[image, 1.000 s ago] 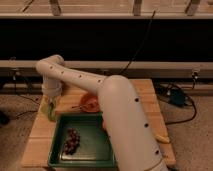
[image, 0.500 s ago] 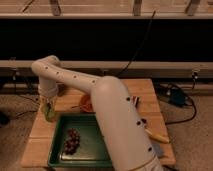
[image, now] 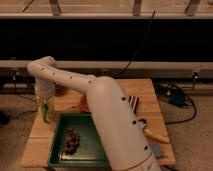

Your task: Place pepper in plastic cup

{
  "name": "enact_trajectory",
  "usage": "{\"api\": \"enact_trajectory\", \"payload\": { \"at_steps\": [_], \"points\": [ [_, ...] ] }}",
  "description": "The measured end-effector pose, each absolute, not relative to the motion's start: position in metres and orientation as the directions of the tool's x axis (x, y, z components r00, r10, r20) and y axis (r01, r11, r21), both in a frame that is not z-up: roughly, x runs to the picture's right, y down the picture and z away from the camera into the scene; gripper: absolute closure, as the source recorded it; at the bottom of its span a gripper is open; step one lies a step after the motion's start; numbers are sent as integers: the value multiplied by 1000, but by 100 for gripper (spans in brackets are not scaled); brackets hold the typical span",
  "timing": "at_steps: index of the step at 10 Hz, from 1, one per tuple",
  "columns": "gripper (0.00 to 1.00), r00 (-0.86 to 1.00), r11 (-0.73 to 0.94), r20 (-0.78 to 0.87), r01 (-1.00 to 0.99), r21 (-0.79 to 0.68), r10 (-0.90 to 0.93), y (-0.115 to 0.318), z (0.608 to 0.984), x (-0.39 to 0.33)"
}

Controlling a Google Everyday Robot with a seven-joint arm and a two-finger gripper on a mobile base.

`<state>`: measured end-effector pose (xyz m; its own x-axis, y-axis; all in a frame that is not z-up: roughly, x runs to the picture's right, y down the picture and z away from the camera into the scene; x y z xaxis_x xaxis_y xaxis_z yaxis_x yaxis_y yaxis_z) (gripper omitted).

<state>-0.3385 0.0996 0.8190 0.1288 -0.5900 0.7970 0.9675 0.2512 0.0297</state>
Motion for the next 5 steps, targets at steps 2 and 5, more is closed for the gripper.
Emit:
{"api": "enact_trajectory", "payload": {
  "at_steps": [2,5],
  "points": [
    [20,126,251,794,967,34,-595,100,820,-344],
    [20,130,254,793,967,32,-595,100,820,-344]
  ]
}}
